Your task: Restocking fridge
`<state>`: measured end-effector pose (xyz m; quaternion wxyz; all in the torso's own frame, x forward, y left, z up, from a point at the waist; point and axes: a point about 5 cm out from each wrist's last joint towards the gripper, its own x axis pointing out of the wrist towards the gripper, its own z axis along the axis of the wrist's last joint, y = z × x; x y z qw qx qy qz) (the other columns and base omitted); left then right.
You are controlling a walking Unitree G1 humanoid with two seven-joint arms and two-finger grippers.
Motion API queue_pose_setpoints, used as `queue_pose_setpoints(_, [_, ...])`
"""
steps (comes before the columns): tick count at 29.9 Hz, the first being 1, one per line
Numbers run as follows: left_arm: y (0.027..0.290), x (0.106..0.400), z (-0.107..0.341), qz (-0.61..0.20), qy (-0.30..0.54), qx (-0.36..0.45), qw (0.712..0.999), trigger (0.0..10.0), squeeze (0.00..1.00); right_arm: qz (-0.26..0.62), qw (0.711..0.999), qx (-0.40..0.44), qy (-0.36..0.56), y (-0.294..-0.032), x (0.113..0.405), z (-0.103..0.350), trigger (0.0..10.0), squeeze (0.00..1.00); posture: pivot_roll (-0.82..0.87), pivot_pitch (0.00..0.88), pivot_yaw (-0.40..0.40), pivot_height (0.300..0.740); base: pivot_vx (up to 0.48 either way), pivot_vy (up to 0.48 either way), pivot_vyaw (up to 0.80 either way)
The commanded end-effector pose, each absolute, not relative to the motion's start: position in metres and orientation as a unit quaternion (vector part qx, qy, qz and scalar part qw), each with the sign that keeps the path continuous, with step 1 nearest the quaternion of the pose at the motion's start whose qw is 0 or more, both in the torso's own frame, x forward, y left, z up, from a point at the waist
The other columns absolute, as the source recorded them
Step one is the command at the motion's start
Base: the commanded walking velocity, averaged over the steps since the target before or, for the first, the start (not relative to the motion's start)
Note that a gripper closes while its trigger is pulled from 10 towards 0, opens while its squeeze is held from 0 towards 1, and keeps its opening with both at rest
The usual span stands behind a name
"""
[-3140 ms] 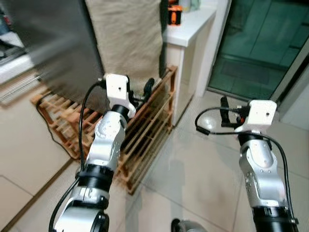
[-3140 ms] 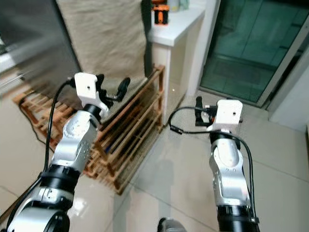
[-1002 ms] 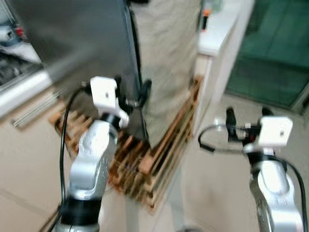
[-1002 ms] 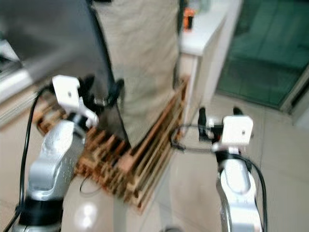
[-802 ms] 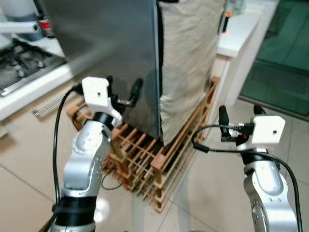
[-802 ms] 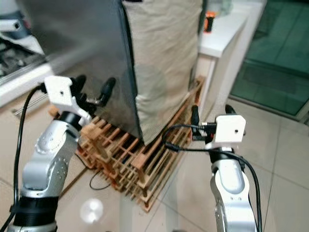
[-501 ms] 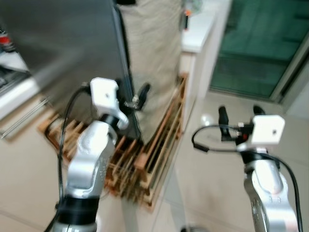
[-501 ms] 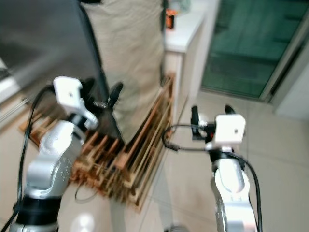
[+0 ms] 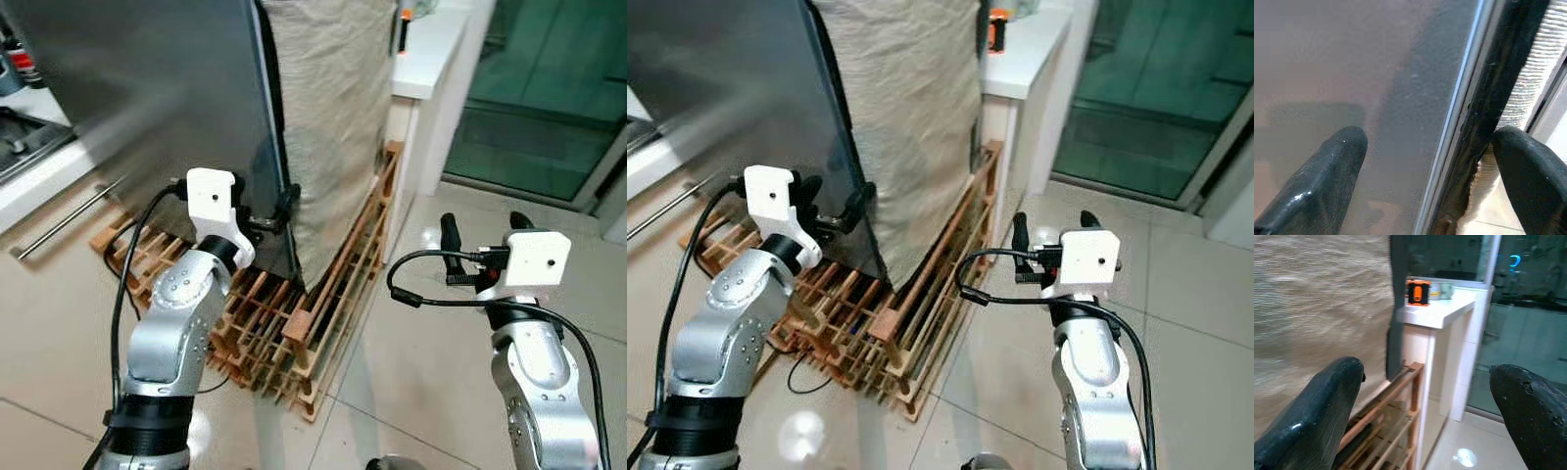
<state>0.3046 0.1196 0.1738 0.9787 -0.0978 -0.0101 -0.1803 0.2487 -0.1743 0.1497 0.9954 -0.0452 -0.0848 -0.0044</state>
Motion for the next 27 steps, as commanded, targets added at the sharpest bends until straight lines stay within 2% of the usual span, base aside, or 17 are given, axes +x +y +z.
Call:
queue_pose_setpoints(1, [0.122, 0.308, 0.176, -0.178, -0.006, -0.106, 0.978, 10.0, 0.00, -0.005, 0.995, -0.050, -0.082, -0.174, 0.251, 0.149, 10.0, 0.00, -0.16, 0.001, 0.068, 0.740, 0.000, 0.000, 0.00])
queue_pose_setpoints(8, [0.118, 0.302, 0.179, -0.210, -0.012, -0.097, 0.973, 10.0, 0.00, -0.009, 0.995, -0.052, -0.082, -0.177, 0.251, 0.149, 10.0, 0.00, -0.16, 0.002, 0.072, 0.740, 0.000, 0.000, 0.00])
queue_pose_setpoints(16, [0.102, 0.287, 0.179, -0.280, -0.009, -0.080, 0.957, 10.0, 0.00, -0.010, 0.996, -0.051, -0.076, -0.177, 0.251, 0.145, 10.0, 0.00, -0.16, 0.000, 0.070, 0.740, 0.000, 0.000, 0.00])
queue_pose_setpoints(27, [0.100, 0.303, 0.185, -0.256, -0.020, -0.087, 0.963, 10.0, 0.00, -0.005, 0.996, -0.055, -0.075, -0.177, 0.253, 0.144, 10.0, 0.00, -0.17, 0.000, 0.070, 0.740, 0.000, 0.000, 0.00])
